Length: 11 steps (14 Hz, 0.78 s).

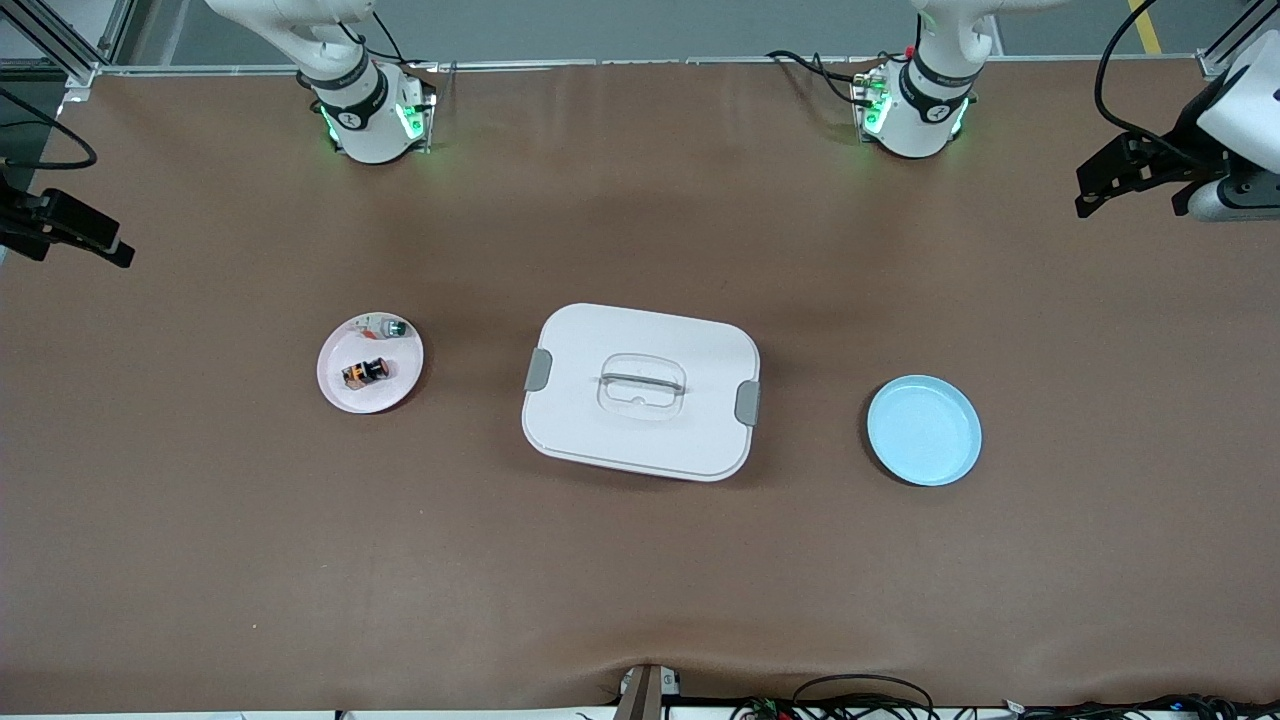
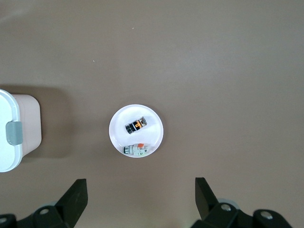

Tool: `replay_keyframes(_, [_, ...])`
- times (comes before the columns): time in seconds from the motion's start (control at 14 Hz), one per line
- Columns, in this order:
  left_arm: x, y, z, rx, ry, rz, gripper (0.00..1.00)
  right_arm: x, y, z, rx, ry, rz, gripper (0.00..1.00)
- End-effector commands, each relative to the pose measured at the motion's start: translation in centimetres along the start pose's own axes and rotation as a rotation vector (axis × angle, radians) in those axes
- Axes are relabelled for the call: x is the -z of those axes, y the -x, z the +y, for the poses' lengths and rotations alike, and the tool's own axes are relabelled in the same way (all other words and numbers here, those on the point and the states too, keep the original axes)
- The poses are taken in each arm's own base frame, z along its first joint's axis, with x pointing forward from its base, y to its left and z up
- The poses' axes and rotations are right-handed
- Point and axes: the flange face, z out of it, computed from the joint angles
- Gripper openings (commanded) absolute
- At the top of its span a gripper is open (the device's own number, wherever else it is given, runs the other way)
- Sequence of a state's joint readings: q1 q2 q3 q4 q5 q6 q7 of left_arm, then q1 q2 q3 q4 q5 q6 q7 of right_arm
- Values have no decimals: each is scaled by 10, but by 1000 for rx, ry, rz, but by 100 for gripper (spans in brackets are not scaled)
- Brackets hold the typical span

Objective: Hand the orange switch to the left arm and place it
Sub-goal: 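Move the right gripper from rest toward the white plate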

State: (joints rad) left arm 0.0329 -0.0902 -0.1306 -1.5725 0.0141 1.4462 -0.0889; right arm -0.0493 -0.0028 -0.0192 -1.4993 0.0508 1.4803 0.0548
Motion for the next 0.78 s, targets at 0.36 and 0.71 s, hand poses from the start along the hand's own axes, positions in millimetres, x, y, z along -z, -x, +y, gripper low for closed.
replay_keyframes(0.36, [11,1,-4,15,5,9,100,7,4,1,62,40,32,100])
replay_keyframes(0.71, [8,-8,-4,18,5,5,100,8,4,2,65,39,41,100])
